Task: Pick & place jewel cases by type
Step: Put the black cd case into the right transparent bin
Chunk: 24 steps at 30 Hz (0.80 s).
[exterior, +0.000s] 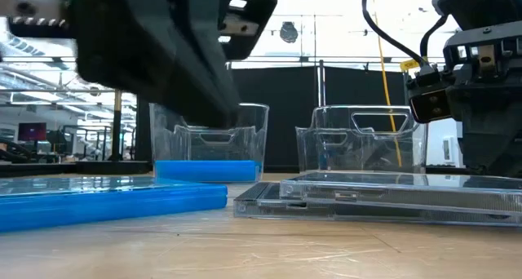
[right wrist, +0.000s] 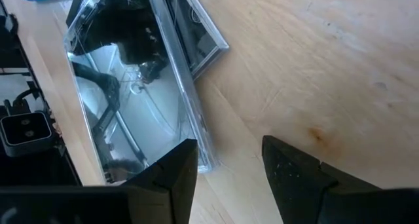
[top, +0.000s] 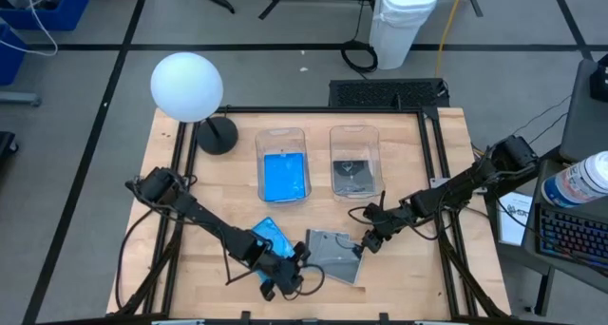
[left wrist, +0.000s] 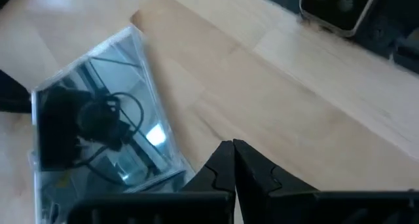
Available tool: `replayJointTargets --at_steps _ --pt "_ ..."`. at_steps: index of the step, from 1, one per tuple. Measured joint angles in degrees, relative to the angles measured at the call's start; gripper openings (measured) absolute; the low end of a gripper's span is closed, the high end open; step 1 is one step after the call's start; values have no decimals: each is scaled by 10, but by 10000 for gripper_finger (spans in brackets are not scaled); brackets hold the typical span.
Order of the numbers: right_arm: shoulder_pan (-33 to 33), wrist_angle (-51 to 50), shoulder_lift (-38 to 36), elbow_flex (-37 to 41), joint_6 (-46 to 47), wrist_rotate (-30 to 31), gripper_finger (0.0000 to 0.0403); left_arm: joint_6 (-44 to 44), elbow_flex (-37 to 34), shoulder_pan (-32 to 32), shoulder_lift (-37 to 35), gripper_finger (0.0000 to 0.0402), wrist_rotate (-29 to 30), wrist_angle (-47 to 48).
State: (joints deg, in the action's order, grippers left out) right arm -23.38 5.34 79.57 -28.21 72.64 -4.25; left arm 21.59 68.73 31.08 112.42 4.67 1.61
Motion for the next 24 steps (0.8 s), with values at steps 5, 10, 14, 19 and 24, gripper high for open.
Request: replayJointTargets --at_steps 5,10,14,19,24 --pt "0 5 0 0 2 0 166 8 0 2 24 17 13 -29" --pt "-6 8 0 1 2 9 166 12 0 1 34 4 27 -49" --pt "-13 8 0 1 2 14 166 12 0 1 33 13 16 -66" --pt "-16 8 0 1 2 17 166 9 0 1 33 5 14 -65" --pt "-16 5 0 1 -2 28 167 11 0 -2 33 10 12 -106"
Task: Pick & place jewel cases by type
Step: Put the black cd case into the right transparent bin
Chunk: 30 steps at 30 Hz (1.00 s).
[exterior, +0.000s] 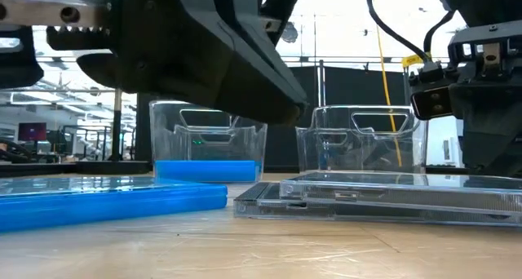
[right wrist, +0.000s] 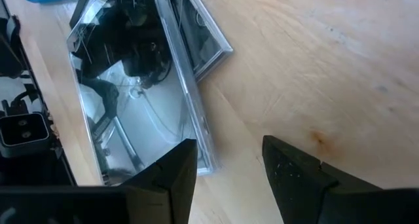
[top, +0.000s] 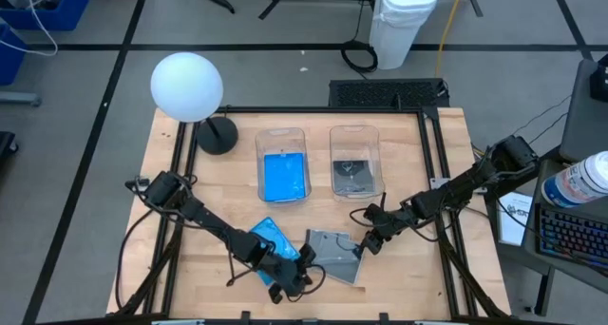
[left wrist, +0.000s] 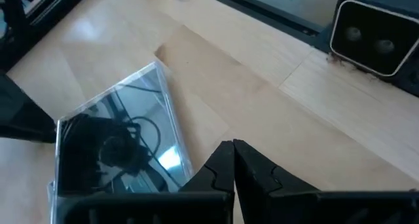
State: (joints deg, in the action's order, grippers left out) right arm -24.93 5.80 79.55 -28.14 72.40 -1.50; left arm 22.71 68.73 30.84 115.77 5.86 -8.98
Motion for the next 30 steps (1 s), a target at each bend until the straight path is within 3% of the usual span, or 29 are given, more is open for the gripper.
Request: replayJointTargets --at_steps 10,16,30 --pt "0 0 0 0 -15 4 167 -5 10 0 13 4 6 -18" --pt "0 0 0 0 -20 14 167 17 56 8 60 9 80 5" --pt "0 0 0 0 -26 14 167 -25 84 -13 70 5 62 76"
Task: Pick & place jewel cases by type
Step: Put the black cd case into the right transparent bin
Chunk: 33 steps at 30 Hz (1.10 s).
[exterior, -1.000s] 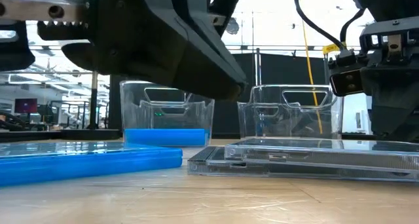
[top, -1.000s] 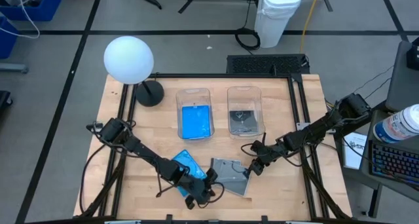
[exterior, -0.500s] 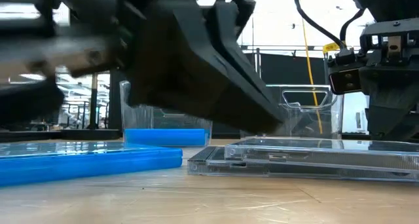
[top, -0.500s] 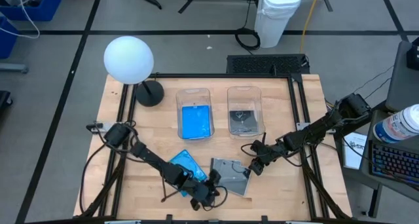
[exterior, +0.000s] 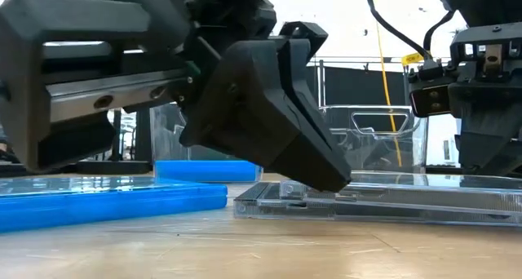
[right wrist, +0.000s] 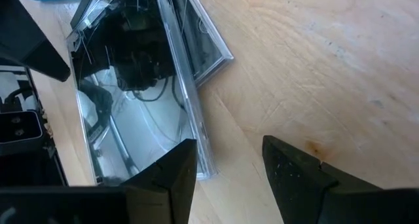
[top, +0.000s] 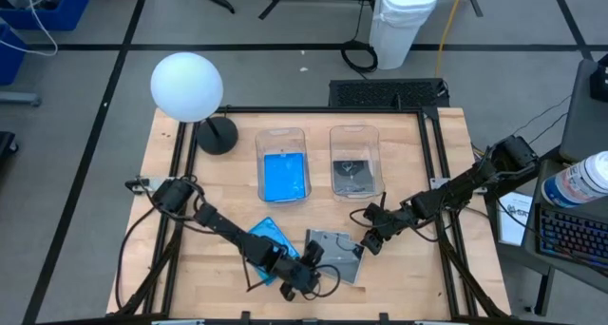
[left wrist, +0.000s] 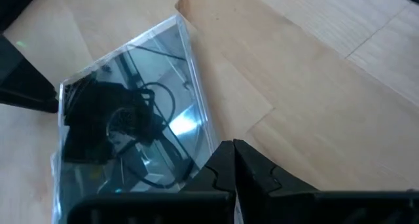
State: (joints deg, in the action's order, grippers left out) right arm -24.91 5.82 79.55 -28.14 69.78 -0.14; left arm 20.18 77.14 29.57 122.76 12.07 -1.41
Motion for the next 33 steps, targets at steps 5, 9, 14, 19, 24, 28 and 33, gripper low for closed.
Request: replayJointTargets --at_steps 5,9,14,19,24,28,33 --pt "0 1 0 0 0 0 167 0 0 0 0 11 1 -4" --pt "0 6 0 0 0 -10 167 -5 0 -1 0 5 3 11" --pt "0 28 0 0 0 -18 167 -8 0 -1 0 14 9 10" --pt "0 39 0 0 0 -30 167 -9 0 -3 6 4 9 10" --pt "-1 39 0 0 2 -30 167 -9 -1 -6 19 14 13 -2" --pt "-7 36 0 0 4 -30 167 -6 0 -8 26 6 18 -17" --pt "-20 34 0 0 12 -30 167 -3 0 -13 26 12 18 -22"
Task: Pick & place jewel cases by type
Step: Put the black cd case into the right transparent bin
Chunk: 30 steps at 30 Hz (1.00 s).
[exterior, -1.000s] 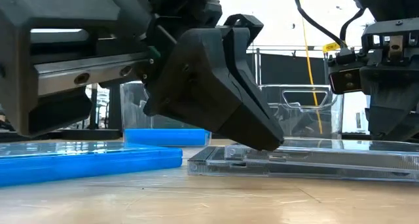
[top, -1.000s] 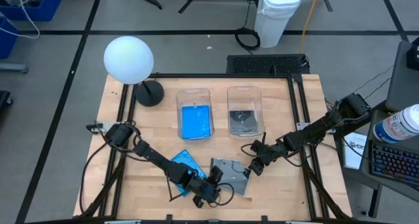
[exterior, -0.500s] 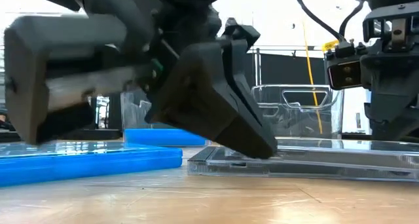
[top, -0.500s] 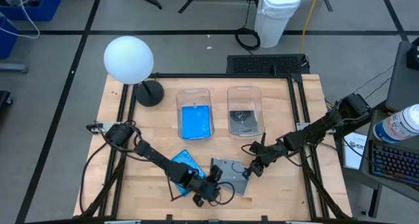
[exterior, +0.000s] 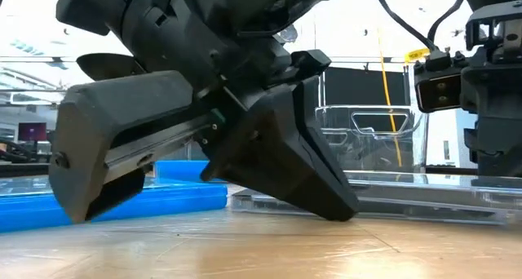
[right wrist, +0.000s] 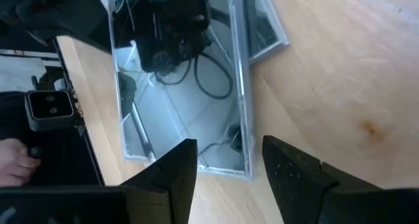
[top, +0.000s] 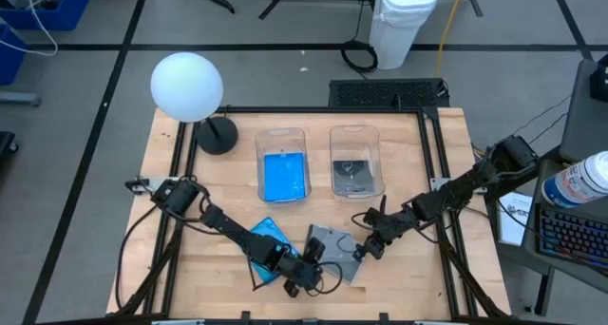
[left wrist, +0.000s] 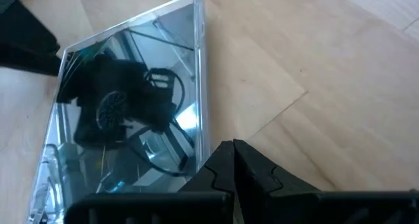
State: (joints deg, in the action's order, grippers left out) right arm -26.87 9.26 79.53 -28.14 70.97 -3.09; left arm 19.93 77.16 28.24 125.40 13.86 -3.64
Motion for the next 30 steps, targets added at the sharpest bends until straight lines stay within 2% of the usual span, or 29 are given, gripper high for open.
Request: replayJointTargets --at_steps 6,11,17,23,30 --pt "-11 6 0 0 2 0 167 -2 0 -10 0 4 -3 -4" --pt "-14 11 0 0 5 0 167 -6 0 -15 0 14 -5 -8" --pt "-26 -10 0 0 47 -2 167 -8 0 -15 0 4 -5 -10" --pt "-40 -44 0 0 94 -14 167 -7 0 -12 0 17 -4 -10" --pt "-42 -28 0 0 98 16 167 -3 0 -13 0 7 -4 -11"
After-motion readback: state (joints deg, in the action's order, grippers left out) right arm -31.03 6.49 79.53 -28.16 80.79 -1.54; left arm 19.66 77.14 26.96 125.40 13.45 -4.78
